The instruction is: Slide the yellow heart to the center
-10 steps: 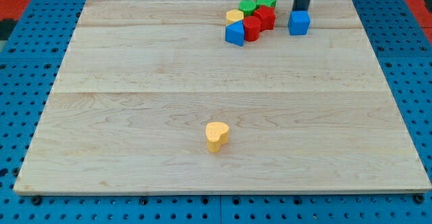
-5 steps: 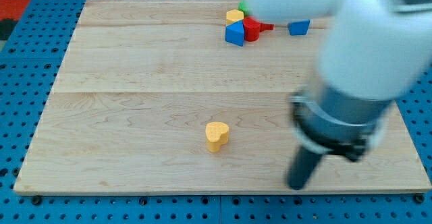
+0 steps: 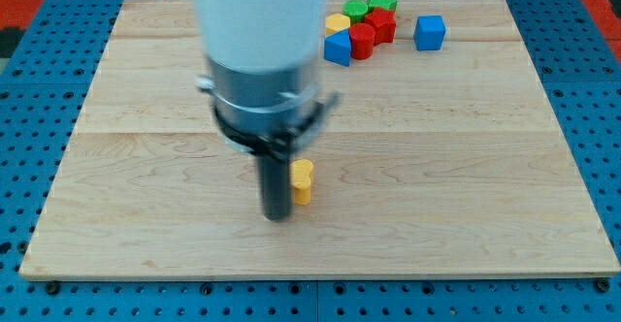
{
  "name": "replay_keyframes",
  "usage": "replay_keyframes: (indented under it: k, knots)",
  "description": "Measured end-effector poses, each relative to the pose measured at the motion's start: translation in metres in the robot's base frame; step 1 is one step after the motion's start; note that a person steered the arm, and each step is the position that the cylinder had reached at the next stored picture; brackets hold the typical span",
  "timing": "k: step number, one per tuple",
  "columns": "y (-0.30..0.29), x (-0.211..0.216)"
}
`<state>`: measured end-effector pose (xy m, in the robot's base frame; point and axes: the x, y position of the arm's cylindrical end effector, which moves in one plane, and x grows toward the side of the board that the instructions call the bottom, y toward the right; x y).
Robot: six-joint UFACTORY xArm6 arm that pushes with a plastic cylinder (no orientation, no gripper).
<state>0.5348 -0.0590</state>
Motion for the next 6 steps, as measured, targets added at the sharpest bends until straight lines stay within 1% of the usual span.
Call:
replay_keyframes:
  k: [1,2,3,4,5,6]
  knots:
    - [0.038,-0.038]
    - [0.061,-0.014]
    - [0.053,0.016]
    - [0.122,0.029]
    - [0.131,-0.014]
    - [0.105,-0.076]
